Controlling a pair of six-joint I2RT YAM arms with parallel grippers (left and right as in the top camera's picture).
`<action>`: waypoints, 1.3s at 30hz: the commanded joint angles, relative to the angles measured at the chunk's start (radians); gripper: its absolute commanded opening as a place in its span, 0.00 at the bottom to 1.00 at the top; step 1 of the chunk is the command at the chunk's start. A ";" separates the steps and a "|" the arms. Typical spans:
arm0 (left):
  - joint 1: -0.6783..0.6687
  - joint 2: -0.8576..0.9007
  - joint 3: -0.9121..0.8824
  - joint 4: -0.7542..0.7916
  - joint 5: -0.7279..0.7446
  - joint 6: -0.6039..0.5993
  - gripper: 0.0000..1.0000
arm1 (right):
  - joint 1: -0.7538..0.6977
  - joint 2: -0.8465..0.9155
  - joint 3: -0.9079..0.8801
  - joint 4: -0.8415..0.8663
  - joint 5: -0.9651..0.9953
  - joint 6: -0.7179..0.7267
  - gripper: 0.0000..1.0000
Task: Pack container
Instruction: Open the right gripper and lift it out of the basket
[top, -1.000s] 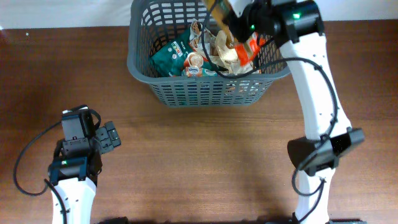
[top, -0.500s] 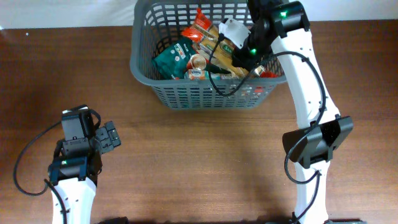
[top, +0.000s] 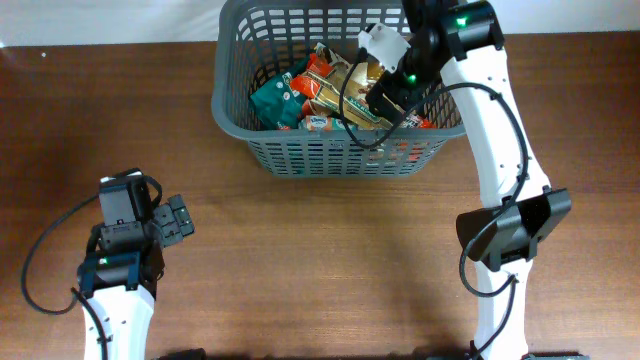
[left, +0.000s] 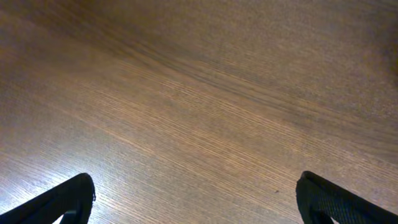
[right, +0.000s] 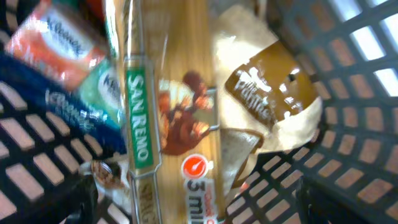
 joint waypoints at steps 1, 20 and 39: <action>0.007 -0.007 -0.004 0.010 0.010 -0.009 0.99 | -0.004 -0.052 0.099 0.051 -0.051 0.145 0.99; 0.007 -0.361 0.200 -0.011 -0.001 0.214 0.99 | -0.043 -0.343 0.584 -0.195 0.386 0.584 0.99; 0.007 -0.520 0.744 -0.337 -0.095 0.232 0.99 | 0.133 -0.975 0.232 -0.225 0.680 0.729 0.99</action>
